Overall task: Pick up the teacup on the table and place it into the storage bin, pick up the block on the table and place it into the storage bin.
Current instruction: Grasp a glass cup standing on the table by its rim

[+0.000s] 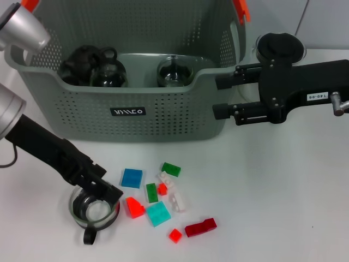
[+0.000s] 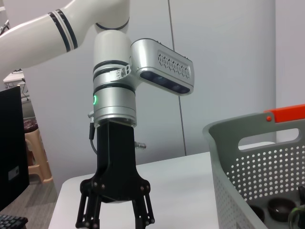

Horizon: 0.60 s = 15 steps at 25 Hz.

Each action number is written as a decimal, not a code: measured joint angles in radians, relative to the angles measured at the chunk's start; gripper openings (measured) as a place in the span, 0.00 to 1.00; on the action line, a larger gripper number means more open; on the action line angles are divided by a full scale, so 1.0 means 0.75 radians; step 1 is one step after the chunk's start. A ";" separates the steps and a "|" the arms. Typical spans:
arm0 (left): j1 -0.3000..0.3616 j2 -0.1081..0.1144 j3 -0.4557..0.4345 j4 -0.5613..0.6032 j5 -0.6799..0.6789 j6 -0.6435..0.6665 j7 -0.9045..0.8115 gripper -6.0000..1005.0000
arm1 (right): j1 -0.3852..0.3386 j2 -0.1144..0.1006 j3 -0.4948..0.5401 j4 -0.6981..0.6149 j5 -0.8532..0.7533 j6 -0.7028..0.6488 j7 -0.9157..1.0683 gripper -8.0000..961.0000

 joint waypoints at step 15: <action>0.053 0.028 -0.026 -0.046 0.183 -0.143 -0.072 0.86 | -0.002 -0.002 0.006 0.000 -0.002 0.002 -0.011 0.73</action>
